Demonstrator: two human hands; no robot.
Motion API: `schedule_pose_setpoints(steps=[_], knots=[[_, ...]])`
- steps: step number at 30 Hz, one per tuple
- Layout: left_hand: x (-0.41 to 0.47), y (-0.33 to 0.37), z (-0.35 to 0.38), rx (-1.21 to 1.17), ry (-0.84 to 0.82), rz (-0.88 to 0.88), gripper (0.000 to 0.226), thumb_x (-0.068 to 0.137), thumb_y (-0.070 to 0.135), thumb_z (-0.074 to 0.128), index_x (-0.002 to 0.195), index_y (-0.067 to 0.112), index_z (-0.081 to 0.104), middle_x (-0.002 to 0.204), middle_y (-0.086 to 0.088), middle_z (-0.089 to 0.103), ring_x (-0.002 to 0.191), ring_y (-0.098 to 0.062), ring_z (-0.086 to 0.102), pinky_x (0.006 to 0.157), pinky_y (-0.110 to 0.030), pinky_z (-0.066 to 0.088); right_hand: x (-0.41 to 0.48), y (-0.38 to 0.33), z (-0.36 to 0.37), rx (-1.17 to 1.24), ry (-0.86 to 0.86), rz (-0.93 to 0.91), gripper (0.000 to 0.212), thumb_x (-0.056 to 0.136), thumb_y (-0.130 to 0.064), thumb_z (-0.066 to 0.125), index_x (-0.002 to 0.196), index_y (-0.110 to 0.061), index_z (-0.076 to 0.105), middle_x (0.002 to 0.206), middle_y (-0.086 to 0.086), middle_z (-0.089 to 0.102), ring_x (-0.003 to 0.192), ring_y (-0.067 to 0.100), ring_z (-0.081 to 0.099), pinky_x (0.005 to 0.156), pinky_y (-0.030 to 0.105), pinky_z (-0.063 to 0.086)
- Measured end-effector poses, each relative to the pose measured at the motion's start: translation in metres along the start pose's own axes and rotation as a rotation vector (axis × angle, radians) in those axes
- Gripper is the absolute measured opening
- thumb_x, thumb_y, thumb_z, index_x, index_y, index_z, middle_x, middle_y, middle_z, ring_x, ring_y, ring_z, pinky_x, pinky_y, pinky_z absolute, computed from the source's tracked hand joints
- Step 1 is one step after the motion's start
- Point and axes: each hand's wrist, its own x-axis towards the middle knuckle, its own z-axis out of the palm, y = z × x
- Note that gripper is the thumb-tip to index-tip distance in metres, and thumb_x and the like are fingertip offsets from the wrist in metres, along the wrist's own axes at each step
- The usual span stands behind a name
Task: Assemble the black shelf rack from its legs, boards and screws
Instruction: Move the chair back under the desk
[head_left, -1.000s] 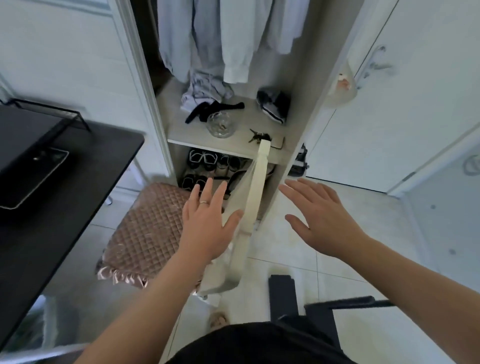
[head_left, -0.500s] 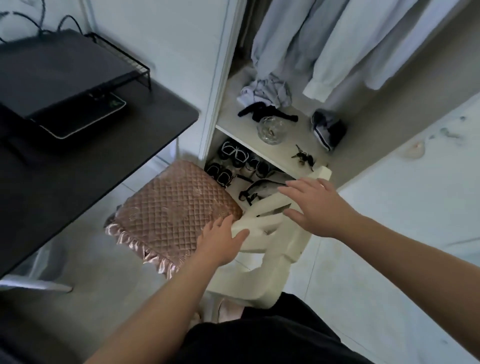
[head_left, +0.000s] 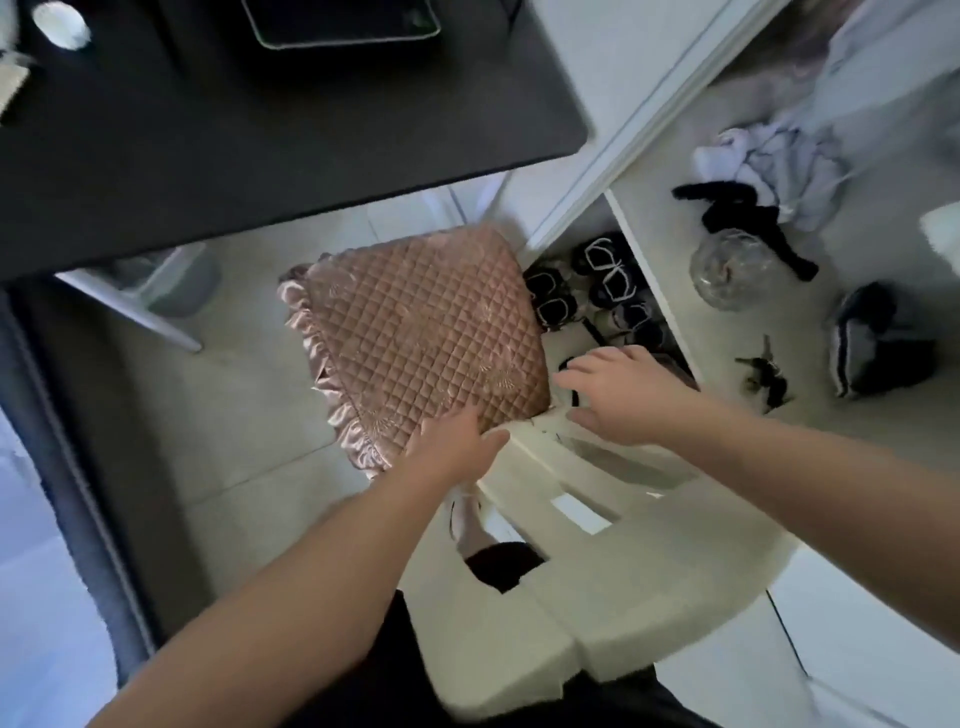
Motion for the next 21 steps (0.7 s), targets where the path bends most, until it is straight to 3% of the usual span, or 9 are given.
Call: schedule_pose_setpoints(steps=[3, 8, 10, 13, 14, 16, 18, 21], knots=[[0.020, 0.006, 0.017, -0.040, -0.027, -0.123, 0.065, 0.099, 0.057, 0.043, 0.147, 0.014, 0.039, 0.149, -0.013, 0.047, 0.134, -0.036, 0.045, 0.109, -0.046, 0.039, 0.039, 0.018, 0.026, -0.052, -0.095, -0.124, 0.054, 0.104, -0.045, 0.035, 0.156, -0.029, 0.030, 0.159, -0.002, 0.035, 0.145, 0.026, 0.030, 0.112, 0.050, 0.027], [0.030, 0.017, 0.040, -0.071, -0.064, -0.333, 0.074, 0.100, 0.057, 0.042, 0.156, 0.012, 0.027, 0.161, -0.011, 0.031, 0.144, -0.032, 0.035, 0.112, -0.040, 0.031, 0.070, 0.034, 0.068, 0.083, -0.298, -0.173, 0.053, 0.104, -0.046, 0.041, 0.151, -0.021, 0.040, 0.155, 0.008, 0.043, 0.137, 0.032, 0.044, 0.106, 0.044, 0.040], [0.025, 0.023, 0.046, -0.118, -0.114, -0.470, 0.071, 0.098, 0.060, 0.044, 0.150, 0.012, 0.038, 0.153, -0.013, 0.042, 0.125, -0.032, 0.052, 0.100, -0.039, 0.043, 0.072, 0.034, 0.080, 0.181, -0.368, -0.169, 0.059, 0.105, -0.045, 0.042, 0.157, -0.018, 0.032, 0.164, 0.009, 0.031, 0.147, 0.031, 0.034, 0.115, 0.041, 0.033], [0.017, 0.035, 0.057, -0.546, -0.118, -0.675, 0.050, 0.094, 0.053, 0.060, 0.127, 0.018, 0.047, 0.119, -0.010, 0.058, 0.087, -0.029, 0.066, 0.077, -0.039, 0.059, 0.071, 0.029, 0.089, 0.272, -0.459, -0.158, 0.061, 0.106, -0.043, 0.042, 0.155, -0.009, 0.036, 0.163, 0.012, 0.032, 0.146, 0.032, 0.035, 0.117, 0.040, 0.032], [0.017, 0.038, 0.062, -0.685, -0.090, -0.711, 0.044, 0.094, 0.048, 0.063, 0.121, 0.017, 0.047, 0.109, -0.008, 0.059, 0.087, -0.029, 0.067, 0.078, -0.042, 0.060, 0.071, 0.027, 0.090, 0.297, -0.482, -0.142, 0.058, 0.106, -0.042, 0.042, 0.150, -0.005, 0.043, 0.156, 0.014, 0.040, 0.137, 0.032, 0.046, 0.110, 0.039, 0.040], [0.018, 0.041, 0.069, -0.847, -0.032, -0.749, 0.035, 0.096, 0.037, 0.064, 0.118, 0.014, 0.049, 0.108, -0.009, 0.060, 0.101, -0.032, 0.066, 0.091, -0.050, 0.056, 0.074, 0.025, 0.090, 0.422, -0.514, -0.094, 0.043, 0.104, -0.037, 0.044, 0.125, -0.002, 0.058, 0.129, 0.015, 0.059, 0.098, 0.027, 0.066, 0.081, 0.035, 0.052], [0.018, 0.043, 0.074, -0.910, -0.003, -0.785, 0.029, 0.098, 0.031, 0.060, 0.116, 0.012, 0.049, 0.121, -0.013, 0.062, 0.110, -0.034, 0.064, 0.098, -0.052, 0.052, 0.076, 0.023, 0.088, 0.665, -0.556, -0.004, 0.028, 0.103, -0.030, 0.047, 0.101, -0.004, 0.057, 0.099, 0.013, 0.066, 0.068, 0.023, 0.063, 0.064, 0.032, 0.052], [0.014, 0.042, 0.075, -1.006, 0.001, -0.859, 0.024, 0.099, 0.027, 0.057, 0.108, 0.006, 0.051, 0.109, -0.012, 0.067, 0.096, -0.029, 0.068, 0.086, -0.045, 0.057, 0.069, 0.022, 0.087, 1.000, -0.667, 0.125, 0.023, 0.106, -0.024, 0.051, 0.117, -0.003, 0.049, 0.100, 0.019, 0.064, 0.074, 0.028, 0.065, 0.066, 0.037, 0.058]])
